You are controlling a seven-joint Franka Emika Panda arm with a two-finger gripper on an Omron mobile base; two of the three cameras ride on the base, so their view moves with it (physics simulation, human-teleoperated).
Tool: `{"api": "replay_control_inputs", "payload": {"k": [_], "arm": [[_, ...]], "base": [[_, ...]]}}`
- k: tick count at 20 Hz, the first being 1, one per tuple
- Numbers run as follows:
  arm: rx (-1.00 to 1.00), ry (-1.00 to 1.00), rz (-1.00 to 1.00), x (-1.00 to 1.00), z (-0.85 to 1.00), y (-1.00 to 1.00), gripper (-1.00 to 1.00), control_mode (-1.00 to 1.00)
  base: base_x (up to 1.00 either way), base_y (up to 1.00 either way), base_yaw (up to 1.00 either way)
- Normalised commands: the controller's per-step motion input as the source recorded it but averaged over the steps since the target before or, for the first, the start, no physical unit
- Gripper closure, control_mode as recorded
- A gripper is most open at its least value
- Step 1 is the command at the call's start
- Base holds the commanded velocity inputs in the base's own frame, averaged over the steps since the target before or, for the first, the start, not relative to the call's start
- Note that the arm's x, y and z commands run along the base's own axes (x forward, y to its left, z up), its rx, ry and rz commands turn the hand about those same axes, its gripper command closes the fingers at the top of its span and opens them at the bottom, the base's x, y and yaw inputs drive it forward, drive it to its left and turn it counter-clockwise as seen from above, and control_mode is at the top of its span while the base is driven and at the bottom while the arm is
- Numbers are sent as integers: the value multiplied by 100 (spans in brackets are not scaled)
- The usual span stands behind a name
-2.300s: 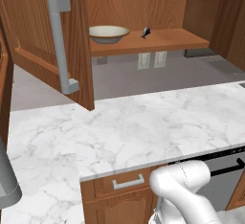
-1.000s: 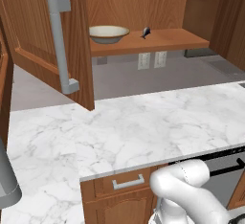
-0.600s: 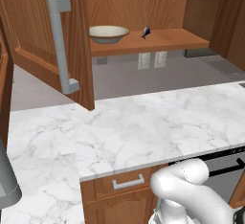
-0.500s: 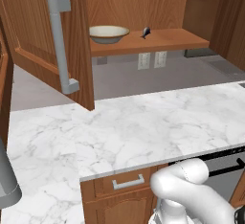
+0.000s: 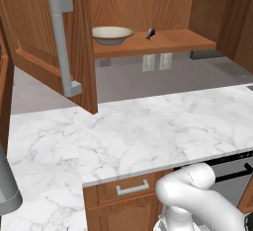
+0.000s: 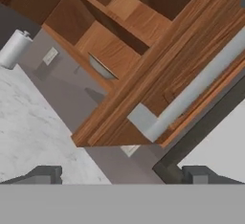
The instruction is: Pick the mug and place it in the sink. Pick the bowl and place it in the open cabinet and then close the cabinet.
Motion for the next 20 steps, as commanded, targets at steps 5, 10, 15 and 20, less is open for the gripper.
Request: {"api": "replay_control_inputs", "payload": {"k": [5, 10, 15, 20], "arm": [[4, 0, 0, 32, -1, 3, -100, -100], [2, 0, 0, 38, 0, 7, -100, -100], [0, 0, 0, 27, 0, 24, -100, -100], [1, 0, 0, 25, 0, 17, -100, -100]], "base": [[0, 0, 0], [0, 0, 0], [0, 0, 0], [0, 0, 0]]}}
